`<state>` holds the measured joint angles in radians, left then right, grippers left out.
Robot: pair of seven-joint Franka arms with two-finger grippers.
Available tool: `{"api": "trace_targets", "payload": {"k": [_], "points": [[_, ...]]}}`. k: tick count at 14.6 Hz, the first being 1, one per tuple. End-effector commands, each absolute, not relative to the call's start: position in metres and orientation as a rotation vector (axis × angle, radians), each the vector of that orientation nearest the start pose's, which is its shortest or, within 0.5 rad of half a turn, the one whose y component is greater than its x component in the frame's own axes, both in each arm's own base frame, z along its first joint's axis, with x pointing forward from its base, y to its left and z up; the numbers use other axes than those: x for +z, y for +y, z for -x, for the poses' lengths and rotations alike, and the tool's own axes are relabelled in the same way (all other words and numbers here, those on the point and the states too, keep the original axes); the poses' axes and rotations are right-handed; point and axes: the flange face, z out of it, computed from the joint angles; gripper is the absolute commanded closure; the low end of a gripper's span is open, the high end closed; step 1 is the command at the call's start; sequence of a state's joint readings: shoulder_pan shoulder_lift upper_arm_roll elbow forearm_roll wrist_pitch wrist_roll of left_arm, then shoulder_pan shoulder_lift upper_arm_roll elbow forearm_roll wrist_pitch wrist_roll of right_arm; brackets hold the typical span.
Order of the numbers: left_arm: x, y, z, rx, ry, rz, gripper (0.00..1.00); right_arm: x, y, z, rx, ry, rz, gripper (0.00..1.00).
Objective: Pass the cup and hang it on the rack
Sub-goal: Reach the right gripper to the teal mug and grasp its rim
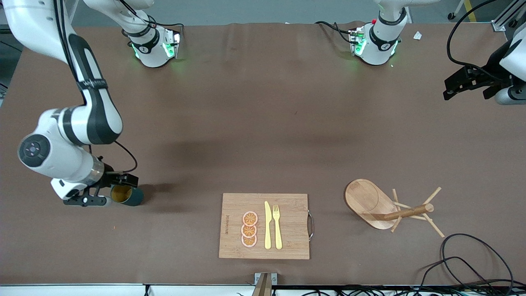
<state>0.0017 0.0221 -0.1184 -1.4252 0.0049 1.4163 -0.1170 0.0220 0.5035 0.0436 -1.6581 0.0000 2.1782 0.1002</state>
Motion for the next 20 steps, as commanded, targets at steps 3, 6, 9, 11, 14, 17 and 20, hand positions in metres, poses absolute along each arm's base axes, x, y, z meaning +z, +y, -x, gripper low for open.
{"api": "trace_targets", "payload": {"k": [3,6,9,11,14,17,20], "points": [[0.670,-0.061,-0.542,0.046,0.020,3.144,0.00,0.266,0.037,-0.688,-0.023,0.107,3.106,0.09],[0.672,-0.059,-0.541,0.038,0.020,3.136,0.00,0.250,0.036,-0.687,0.005,0.083,3.116,0.68],[0.675,-0.052,-0.540,0.033,-0.001,3.135,0.00,0.252,0.036,-0.688,-0.003,0.067,3.120,0.95],[0.675,-0.051,-0.540,0.033,-0.004,3.137,0.00,0.256,0.040,-0.691,-0.017,0.012,3.133,0.98],[0.674,-0.053,-0.541,0.039,-0.002,3.144,0.00,0.280,0.057,-0.700,-0.047,-0.049,3.139,0.99],[0.675,-0.053,-0.540,0.036,0.000,3.143,0.00,0.332,0.127,-0.705,0.004,-0.107,3.138,0.99],[0.678,-0.055,-0.538,0.028,-0.001,3.148,0.00,0.379,0.207,-0.698,0.008,-0.041,3.143,0.99]]}}
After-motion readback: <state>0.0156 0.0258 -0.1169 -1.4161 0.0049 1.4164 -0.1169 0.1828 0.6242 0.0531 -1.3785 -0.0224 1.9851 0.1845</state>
